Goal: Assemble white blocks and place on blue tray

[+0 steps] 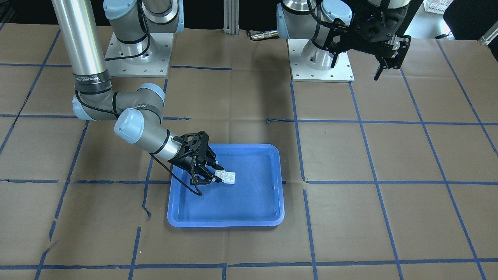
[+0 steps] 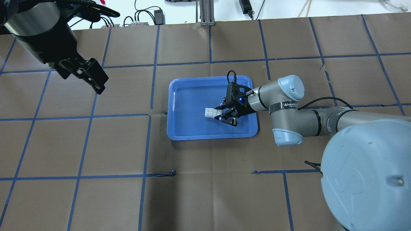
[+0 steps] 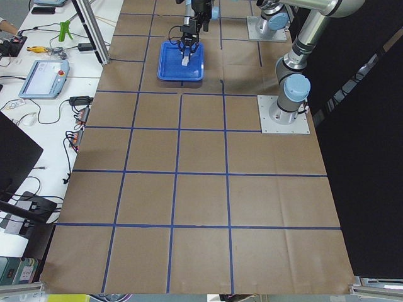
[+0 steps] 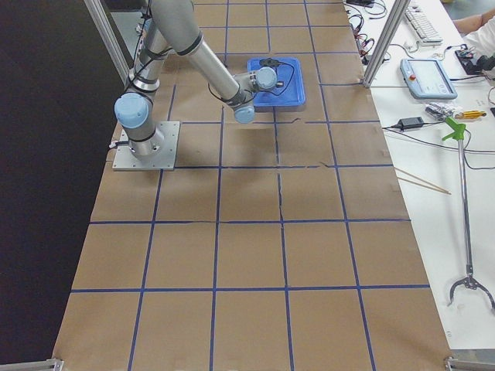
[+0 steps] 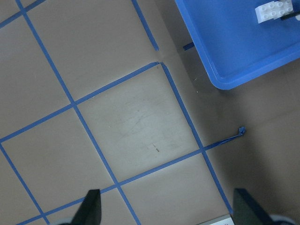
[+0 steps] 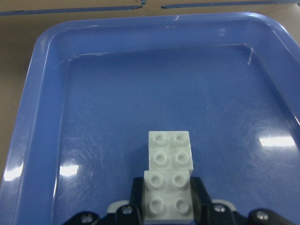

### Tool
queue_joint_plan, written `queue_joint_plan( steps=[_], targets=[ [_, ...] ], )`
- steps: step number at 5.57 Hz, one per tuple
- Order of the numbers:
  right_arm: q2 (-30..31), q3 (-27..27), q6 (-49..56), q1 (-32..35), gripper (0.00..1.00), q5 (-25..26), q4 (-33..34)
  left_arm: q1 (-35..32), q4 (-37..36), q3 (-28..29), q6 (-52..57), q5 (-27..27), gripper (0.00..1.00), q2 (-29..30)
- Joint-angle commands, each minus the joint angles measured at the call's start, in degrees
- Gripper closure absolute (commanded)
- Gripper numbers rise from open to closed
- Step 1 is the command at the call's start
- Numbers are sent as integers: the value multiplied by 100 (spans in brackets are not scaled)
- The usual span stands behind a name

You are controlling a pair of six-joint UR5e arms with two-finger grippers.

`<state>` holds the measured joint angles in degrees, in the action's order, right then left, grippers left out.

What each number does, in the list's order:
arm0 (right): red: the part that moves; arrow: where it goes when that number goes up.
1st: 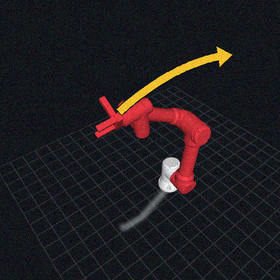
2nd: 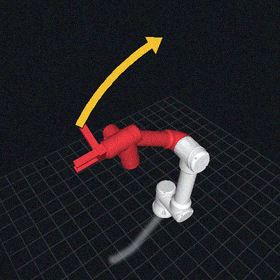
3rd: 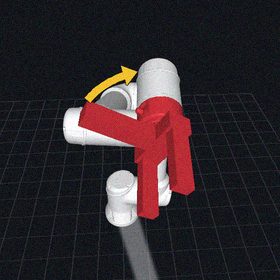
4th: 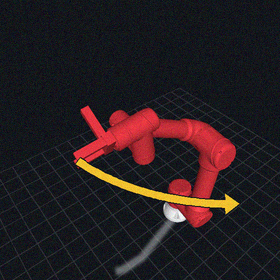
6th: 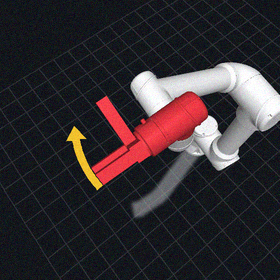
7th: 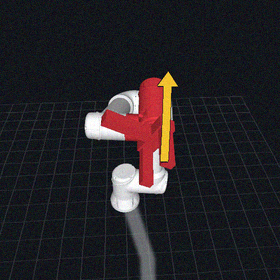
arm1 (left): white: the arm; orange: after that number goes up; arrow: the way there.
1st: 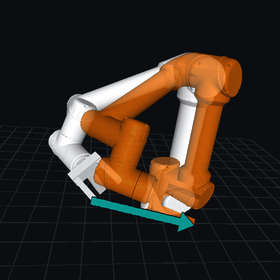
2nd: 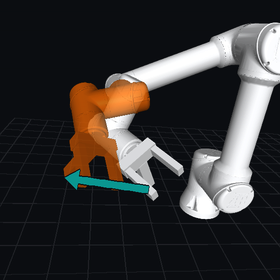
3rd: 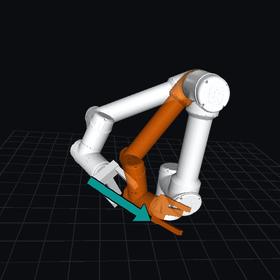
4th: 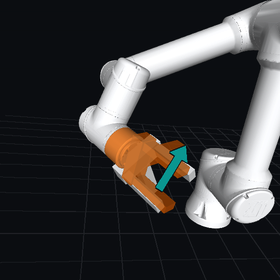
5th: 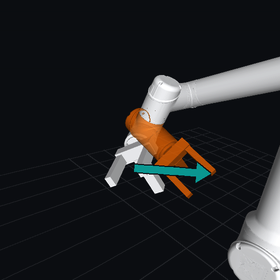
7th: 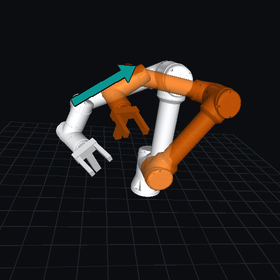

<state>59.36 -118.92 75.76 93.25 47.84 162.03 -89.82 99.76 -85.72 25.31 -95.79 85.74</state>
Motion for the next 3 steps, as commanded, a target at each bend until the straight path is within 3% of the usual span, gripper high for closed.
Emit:
queue_joint_plan(
  steps=[1, 3],
  targets=[
    [-12, 9, 0, 9, 80, 6, 21, 0, 0, 12, 9, 8, 1, 13],
    [-21, 26, 0, 9, 80, 24, 57, 9, 0, 20, 9, 8, 1, 4]
  ],
)
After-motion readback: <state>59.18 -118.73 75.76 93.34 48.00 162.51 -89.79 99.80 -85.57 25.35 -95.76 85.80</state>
